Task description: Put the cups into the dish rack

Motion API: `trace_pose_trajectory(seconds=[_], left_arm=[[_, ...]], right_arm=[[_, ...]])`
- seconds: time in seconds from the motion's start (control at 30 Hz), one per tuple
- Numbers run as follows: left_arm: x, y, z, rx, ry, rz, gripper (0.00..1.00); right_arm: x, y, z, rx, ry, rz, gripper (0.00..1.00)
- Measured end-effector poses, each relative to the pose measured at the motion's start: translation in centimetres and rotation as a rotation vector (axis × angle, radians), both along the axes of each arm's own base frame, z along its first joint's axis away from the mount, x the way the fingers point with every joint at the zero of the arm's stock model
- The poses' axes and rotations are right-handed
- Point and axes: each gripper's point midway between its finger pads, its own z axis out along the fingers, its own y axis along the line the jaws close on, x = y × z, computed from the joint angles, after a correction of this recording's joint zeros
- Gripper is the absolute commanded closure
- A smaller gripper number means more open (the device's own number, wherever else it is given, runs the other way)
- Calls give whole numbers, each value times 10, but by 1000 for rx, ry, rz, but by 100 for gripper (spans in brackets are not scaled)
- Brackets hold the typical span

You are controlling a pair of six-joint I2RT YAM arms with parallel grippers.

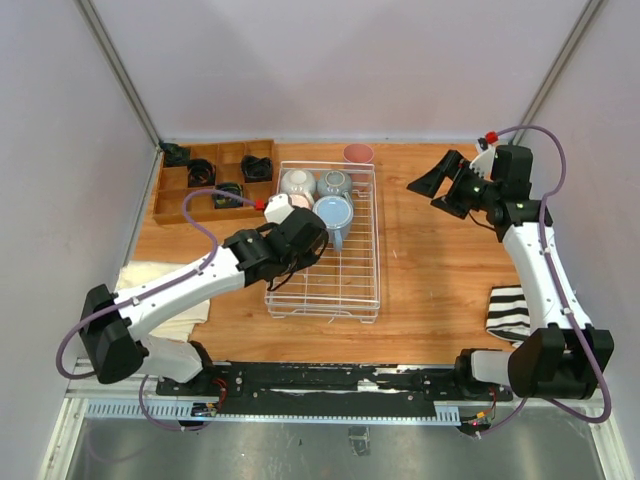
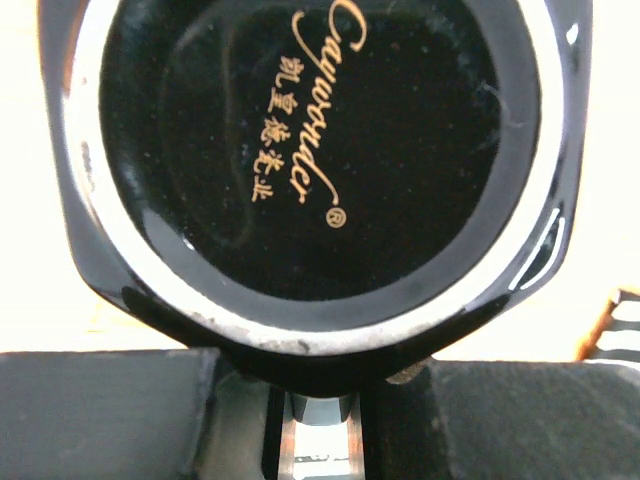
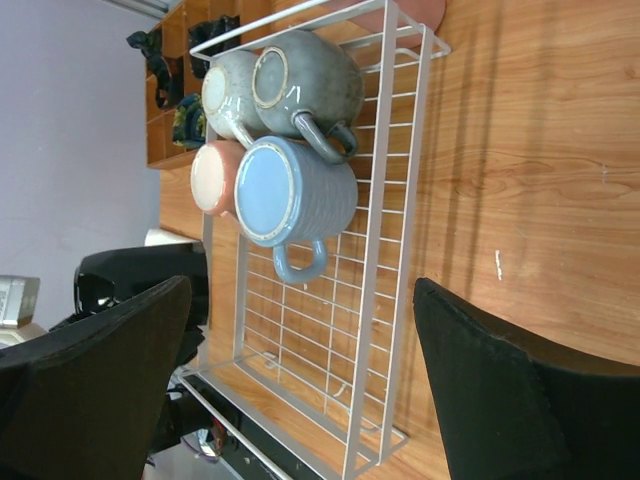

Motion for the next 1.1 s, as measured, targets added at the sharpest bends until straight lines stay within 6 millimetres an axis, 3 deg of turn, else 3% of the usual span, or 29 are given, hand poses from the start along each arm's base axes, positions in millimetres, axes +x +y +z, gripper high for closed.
trace_pose_trajectory(seconds=[0.13,0.3,0.53,0.73,0.97,1.1], left_arm=[[6,10,-3,94,19,63,100],[15,6,-12,174,32,105,99],[7,12,-45,260,115,166,99],[2,15,-49,246,137,214,100],[-6,26,-71,268,164,243,100],[-6,27,-75,268,163,249,99]], right_arm=[[-2,-3,-5,-28,4,4,6],[-4,-3,-9,-42,10,13,7],[-10,-2,-25,-43,45,27,6],[-12,-2,-31,-43,56,33,6],[-14,0,-33,-34,65,45,6],[-14,0,-33,-32,64,48,6]])
